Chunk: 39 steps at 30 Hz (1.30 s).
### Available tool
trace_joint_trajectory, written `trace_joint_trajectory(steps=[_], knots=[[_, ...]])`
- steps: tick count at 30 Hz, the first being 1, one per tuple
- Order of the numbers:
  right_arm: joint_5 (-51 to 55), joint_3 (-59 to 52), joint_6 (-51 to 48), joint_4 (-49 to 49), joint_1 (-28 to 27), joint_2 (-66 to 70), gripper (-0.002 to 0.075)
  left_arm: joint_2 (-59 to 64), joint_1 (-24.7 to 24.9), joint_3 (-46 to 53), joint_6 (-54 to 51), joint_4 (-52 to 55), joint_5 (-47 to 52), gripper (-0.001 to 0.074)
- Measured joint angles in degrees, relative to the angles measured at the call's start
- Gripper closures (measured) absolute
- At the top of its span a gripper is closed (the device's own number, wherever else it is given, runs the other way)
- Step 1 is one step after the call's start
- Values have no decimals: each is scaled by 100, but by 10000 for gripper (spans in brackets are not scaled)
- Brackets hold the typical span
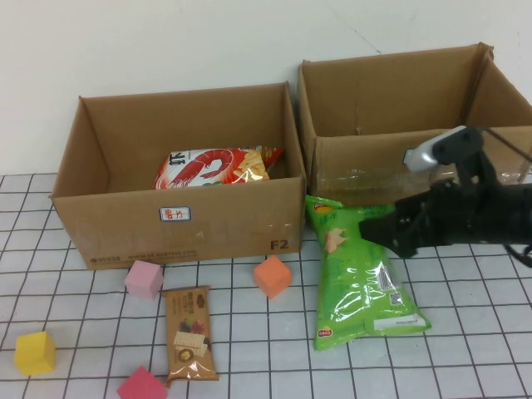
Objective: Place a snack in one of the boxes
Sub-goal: Pick up the potato chip
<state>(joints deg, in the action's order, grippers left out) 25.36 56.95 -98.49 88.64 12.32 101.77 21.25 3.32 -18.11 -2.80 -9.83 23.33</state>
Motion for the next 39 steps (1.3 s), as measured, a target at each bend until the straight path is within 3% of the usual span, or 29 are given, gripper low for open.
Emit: trace_joint_trajectory(steps=[9, 13, 15, 21, 28, 39], knots=[[33, 300, 0, 384, 108, 708, 104, 0, 0, 12, 0, 0, -11, 736], [60, 305, 0, 384, 108, 825, 143, 0, 0, 12, 0, 0, -22, 736], [137, 305, 0, 384, 108, 862, 211, 0, 0, 12, 0, 0, -22, 736], [461, 314, 26, 384, 108, 871, 527, 0, 0, 12, -4, -12, -22, 736], [1247, 327, 229, 83, 108, 874, 528, 0, 0, 12, -4, -19, -22, 736], [1367, 340, 1858, -2294, 122, 199, 536, 0, 0, 12, -4, -106, -22, 736]])
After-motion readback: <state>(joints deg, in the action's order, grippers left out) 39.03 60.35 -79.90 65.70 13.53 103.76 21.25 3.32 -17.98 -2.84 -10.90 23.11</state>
